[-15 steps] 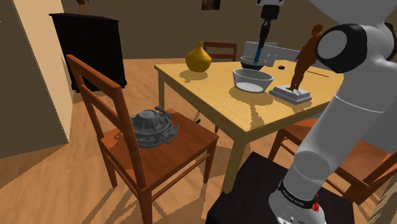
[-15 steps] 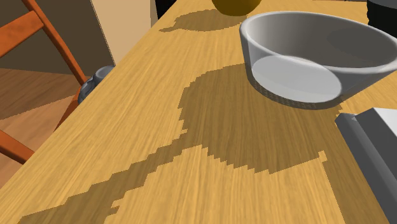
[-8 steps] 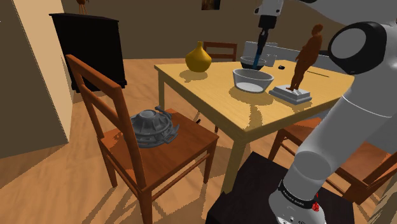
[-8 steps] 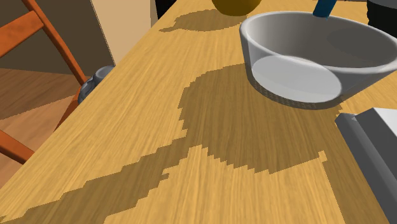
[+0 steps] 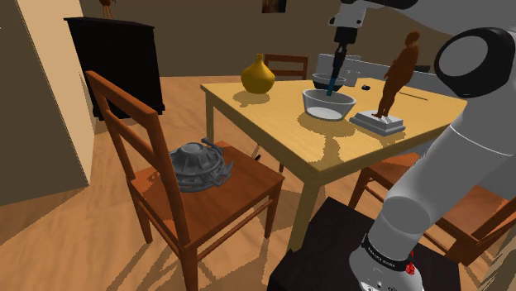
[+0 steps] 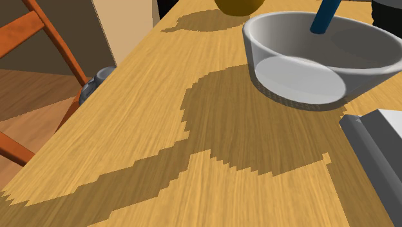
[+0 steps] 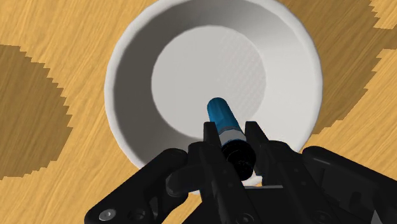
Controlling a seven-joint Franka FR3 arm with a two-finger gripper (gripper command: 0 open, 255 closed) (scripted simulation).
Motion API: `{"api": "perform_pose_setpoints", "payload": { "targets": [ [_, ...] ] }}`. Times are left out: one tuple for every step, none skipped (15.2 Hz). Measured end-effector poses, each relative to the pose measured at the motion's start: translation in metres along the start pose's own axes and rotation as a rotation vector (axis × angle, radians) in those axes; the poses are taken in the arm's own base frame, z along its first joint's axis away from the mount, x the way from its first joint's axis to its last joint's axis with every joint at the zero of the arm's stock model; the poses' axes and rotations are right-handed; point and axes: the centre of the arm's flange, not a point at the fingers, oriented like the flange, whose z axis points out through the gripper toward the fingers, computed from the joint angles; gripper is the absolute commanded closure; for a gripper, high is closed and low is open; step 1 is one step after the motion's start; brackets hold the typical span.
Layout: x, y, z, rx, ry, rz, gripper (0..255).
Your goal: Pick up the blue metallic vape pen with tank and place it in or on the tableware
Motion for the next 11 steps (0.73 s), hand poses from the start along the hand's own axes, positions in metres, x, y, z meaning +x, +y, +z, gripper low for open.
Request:
{"api": "perform_pose_setpoints", "payload": {
  "targets": [
    [0.0, 0.0, 0.0, 0.0, 0.0, 0.0, 255],
    [0.0, 0.0, 0.0, 0.0, 0.0, 0.0, 255],
    [0.0, 0.0, 0.0, 0.0, 0.0, 0.0, 0],
    [0.0, 0.0, 0.0, 0.0, 0.0, 0.0, 0],
    [0.0, 0.0, 0.0, 0.0, 0.0, 0.0, 0],
    [0.0, 0.0, 0.0, 0.0, 0.0, 0.0, 0],
    [0.0, 0.0, 0.0, 0.0, 0.0, 0.0, 0],
    [0.0, 0.0, 0.0, 0.0, 0.0, 0.0, 0],
    [0.0, 0.0, 0.0, 0.0, 0.0, 0.0, 0],
    [0.001, 0.001, -0.006, 0.0, 0.0, 0.0, 0],
    [0.003, 0.0, -0.017, -0.001, 0.001, 0.0, 0]
  ]
}}
